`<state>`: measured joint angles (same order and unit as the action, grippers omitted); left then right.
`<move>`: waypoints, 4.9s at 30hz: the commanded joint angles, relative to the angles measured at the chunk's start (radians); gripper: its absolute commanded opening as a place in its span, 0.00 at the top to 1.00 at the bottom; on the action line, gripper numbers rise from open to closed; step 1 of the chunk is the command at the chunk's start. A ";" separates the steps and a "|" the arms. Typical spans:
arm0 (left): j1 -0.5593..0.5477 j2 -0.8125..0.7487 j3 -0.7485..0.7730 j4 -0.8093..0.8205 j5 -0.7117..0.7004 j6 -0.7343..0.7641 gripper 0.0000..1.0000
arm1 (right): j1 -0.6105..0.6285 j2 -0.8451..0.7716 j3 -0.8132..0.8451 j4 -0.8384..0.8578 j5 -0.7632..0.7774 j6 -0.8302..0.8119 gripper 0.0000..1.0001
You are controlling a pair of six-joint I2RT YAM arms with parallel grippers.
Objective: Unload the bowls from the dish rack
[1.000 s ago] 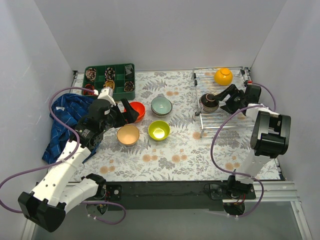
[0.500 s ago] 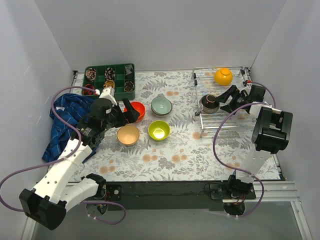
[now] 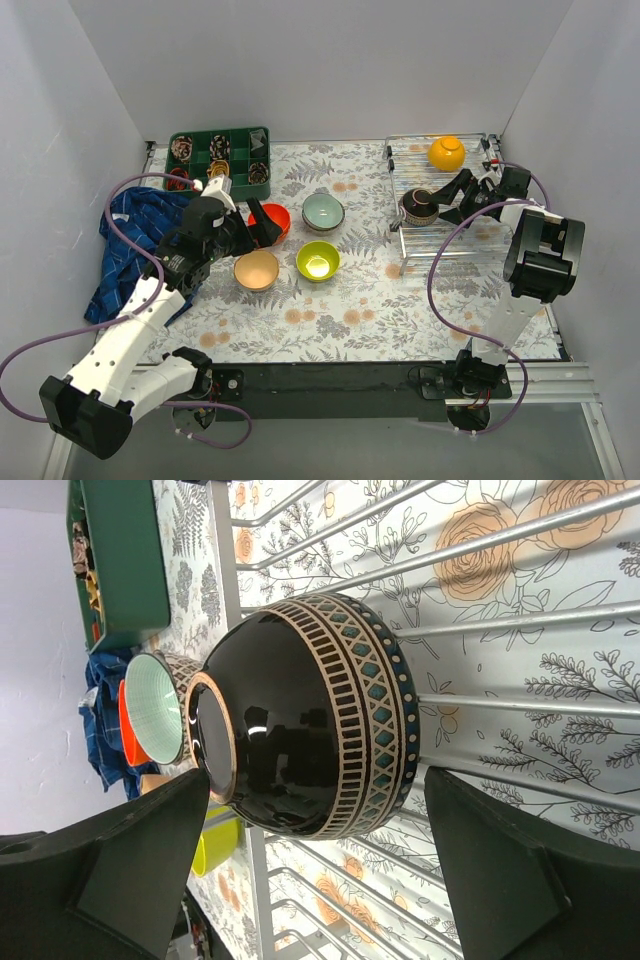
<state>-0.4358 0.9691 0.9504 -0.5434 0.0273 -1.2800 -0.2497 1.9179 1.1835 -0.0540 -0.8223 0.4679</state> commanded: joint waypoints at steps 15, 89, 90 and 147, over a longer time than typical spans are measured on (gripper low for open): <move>0.000 -0.072 -0.019 0.003 0.005 0.002 0.02 | 0.010 0.004 -0.053 -0.044 0.012 0.127 0.02; -0.001 0.092 0.010 0.033 0.232 -0.119 0.02 | 1.217 -0.792 -0.146 -0.100 1.330 -0.863 0.99; -0.001 0.101 0.017 0.028 0.233 -0.119 0.02 | 1.251 -0.783 -0.160 -0.078 1.409 -0.921 0.99; -0.001 0.468 0.307 -0.233 0.375 -0.065 0.97 | 1.701 -0.122 -0.450 1.715 1.844 -2.358 0.99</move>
<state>-0.4343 1.4498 1.2148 -0.7601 0.3653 -1.3712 1.4555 1.8076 0.6975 1.2152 0.9985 -1.9034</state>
